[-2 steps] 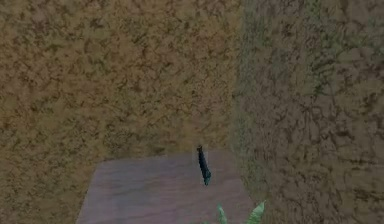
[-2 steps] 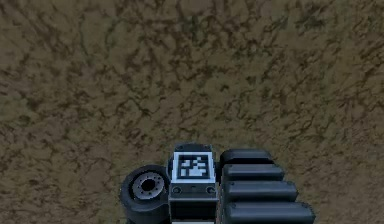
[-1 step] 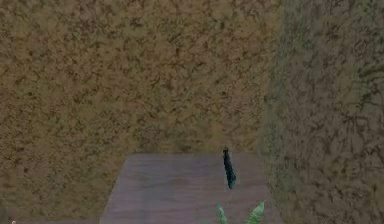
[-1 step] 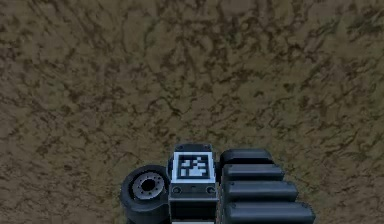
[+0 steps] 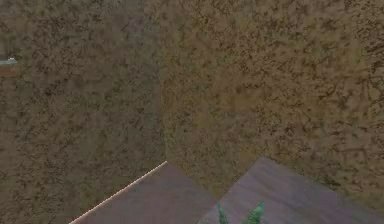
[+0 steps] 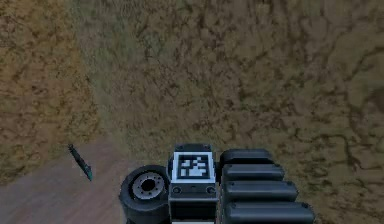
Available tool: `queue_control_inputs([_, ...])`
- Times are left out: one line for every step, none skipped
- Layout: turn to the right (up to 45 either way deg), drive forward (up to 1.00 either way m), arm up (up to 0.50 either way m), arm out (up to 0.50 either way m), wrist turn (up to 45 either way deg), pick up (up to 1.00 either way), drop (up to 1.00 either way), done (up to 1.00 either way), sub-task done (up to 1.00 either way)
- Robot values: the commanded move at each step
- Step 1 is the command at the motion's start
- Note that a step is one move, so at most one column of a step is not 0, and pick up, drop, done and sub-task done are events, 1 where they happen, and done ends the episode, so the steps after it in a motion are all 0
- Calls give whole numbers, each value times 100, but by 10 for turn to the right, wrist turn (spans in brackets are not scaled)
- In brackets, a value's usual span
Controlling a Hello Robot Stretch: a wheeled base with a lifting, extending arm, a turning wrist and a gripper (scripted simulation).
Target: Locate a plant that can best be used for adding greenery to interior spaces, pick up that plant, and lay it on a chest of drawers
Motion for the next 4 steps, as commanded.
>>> queue_control_inputs([-240,0,0,0,0,0,0,0,0])
queue_control_inputs([0,10,0,0,0,0,0,0,0])
queue_control_inputs([450,0,0,0,0,0,0,0,0])
queue_control_inputs([450,0,0,0,0,0,0,0,0])
